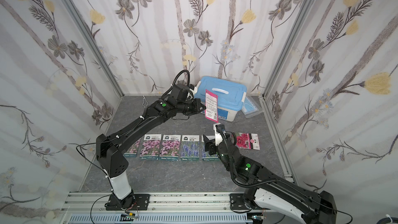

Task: Arrange the seed packets in a row
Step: Pick up the seed packet from the center of the board.

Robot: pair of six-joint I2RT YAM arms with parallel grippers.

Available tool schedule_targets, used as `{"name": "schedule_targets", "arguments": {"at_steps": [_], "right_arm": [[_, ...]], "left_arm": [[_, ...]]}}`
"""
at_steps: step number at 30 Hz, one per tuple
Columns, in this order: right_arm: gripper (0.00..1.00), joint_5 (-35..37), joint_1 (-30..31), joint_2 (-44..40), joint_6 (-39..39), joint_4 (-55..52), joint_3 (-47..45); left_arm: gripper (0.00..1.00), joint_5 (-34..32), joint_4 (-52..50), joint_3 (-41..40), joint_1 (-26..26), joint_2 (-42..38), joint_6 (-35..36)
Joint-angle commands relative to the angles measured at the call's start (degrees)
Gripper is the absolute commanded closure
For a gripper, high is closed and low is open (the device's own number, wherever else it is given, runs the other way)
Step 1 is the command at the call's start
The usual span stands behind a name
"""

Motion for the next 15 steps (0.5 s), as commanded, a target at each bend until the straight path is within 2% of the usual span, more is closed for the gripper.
{"name": "schedule_targets", "arguments": {"at_steps": [1, 6, 15], "right_arm": [[0.17, 11.07, 1.62, 1.96, -7.49, 13.18, -1.62], [0.22, 12.97, 1.57, 4.82, -14.18, 24.27, -4.50], [0.25, 12.51, -0.76, 13.23, -21.34, 33.77, -2.85]], "left_arm": [[1.00, 0.72, -0.26, 0.47, 0.23, -0.11, -0.83], [1.00, 0.85, -0.07, -0.62, 0.23, -1.05, -0.93], [1.00, 1.02, 1.15, -2.93, 0.00, -2.55, -1.19]]}}
